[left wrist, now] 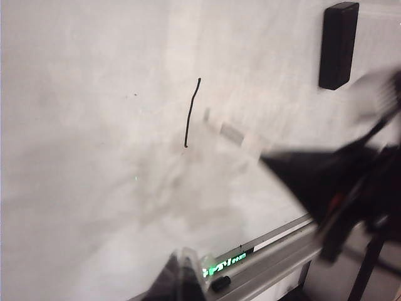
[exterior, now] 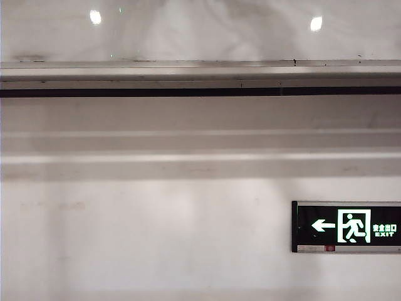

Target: Take a marker from the whiteboard tray, write "Hi!" on the whiteboard, and then put the marker back vertically into the whiteboard tray.

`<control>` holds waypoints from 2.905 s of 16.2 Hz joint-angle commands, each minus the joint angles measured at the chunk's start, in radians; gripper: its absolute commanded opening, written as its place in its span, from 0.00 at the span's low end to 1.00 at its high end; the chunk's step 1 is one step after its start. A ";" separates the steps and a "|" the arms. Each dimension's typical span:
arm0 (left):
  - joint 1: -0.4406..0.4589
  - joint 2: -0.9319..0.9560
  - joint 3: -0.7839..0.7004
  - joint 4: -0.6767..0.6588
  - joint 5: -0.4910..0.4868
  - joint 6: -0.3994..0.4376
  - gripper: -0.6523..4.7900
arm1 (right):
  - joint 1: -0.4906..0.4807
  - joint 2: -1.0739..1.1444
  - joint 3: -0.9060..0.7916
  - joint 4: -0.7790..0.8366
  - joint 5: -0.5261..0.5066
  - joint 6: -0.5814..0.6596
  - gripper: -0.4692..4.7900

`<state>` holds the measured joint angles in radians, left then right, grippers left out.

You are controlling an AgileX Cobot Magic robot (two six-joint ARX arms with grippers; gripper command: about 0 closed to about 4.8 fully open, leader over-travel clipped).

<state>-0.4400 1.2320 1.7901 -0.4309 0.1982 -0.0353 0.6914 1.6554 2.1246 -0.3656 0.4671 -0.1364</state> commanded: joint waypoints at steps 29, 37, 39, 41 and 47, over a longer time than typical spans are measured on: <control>0.000 -0.003 0.004 0.007 0.004 0.001 0.11 | -0.067 0.032 0.001 0.035 -0.043 -0.032 0.09; 0.000 -0.003 0.004 0.006 0.005 0.001 0.11 | -0.055 0.034 0.000 0.043 -0.087 -0.032 0.09; 0.000 -0.003 0.004 0.005 0.005 0.001 0.11 | -0.055 0.034 0.000 0.046 -0.076 -0.032 0.09; 0.000 -0.003 0.004 0.002 0.005 0.001 0.11 | -0.055 0.034 0.000 0.047 -0.047 -0.032 0.09; 0.000 -0.003 0.004 -0.001 0.005 0.001 0.11 | -0.058 0.034 0.001 0.045 -0.012 -0.034 0.09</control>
<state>-0.4400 1.2316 1.7901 -0.4385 0.1986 -0.0353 0.6346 1.6943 2.1212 -0.3382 0.4461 -0.1696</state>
